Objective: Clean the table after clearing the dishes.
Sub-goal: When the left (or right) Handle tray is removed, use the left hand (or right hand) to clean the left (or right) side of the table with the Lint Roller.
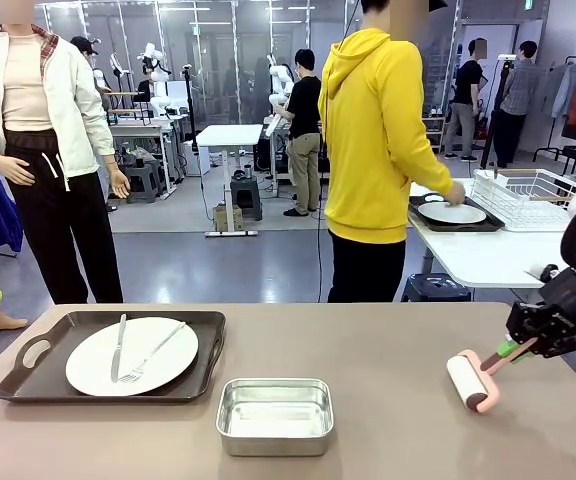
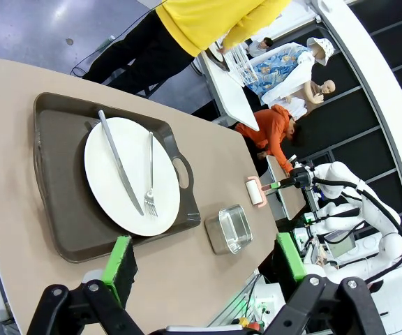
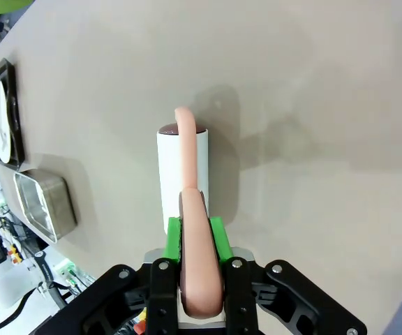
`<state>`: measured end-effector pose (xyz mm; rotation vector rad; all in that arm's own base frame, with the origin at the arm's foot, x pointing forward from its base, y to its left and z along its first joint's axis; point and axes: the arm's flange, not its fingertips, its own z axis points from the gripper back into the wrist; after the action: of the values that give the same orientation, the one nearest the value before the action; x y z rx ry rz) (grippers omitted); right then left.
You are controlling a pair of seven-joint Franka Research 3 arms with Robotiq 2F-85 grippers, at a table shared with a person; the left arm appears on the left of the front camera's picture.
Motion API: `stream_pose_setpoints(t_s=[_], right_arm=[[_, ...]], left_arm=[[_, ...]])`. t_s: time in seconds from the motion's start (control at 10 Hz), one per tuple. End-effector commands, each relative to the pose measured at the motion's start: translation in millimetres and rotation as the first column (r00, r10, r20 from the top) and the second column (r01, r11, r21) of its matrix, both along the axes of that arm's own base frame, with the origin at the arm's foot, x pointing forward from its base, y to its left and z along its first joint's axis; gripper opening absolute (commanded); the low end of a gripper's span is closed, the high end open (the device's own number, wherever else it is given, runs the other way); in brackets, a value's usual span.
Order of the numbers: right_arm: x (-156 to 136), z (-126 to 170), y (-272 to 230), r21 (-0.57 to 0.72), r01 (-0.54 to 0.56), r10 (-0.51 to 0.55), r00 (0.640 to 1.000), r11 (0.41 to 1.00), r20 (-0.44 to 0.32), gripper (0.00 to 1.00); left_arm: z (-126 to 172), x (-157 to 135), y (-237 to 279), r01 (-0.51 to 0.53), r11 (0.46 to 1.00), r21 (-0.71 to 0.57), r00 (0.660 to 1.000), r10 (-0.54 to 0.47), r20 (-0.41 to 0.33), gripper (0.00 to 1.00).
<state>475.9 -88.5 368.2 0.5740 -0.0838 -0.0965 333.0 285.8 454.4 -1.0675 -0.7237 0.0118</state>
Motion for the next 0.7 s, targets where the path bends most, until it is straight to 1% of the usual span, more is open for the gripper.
stream_pose_setpoints(t_s=[0.0, 0.1, 0.3, 0.5, 0.6], right_arm=[[8, -24, -26, -0.165, 0.062, -0.068, 0.997, 0.984, -0.032, 0.20], [5, -18, -33, -0.160, 0.076, -0.083, 0.996, 0.984, -0.035, 0.20], [-3, -5, -31, -0.162, 0.064, -0.069, 0.997, 0.985, -0.023, 0.20], [-22, 20, -23, -0.164, 0.041, -0.035, 0.999, 0.986, 0.036, 0.20], [-35, 40, -21, -0.167, 0.036, -0.022, 0.996, 0.985, 0.082, 0.20]], left_arm=[[0, -3, 2, 0.011, 1.000, 0.002, 1.000, -0.011, 0.009, 1.00], [0, -3, 2, 0.011, 1.000, 0.002, 1.000, -0.011, 0.009, 1.00], [0, -3, 2, 0.011, 1.000, 0.002, 1.000, -0.011, 0.009, 1.00], [0, -3, 2, 0.011, 1.000, 0.002, 1.000, -0.011, 0.009, 1.00], [0, -3, 2, 0.011, 1.000, 0.002, 1.000, -0.011, 0.009, 1.00]])
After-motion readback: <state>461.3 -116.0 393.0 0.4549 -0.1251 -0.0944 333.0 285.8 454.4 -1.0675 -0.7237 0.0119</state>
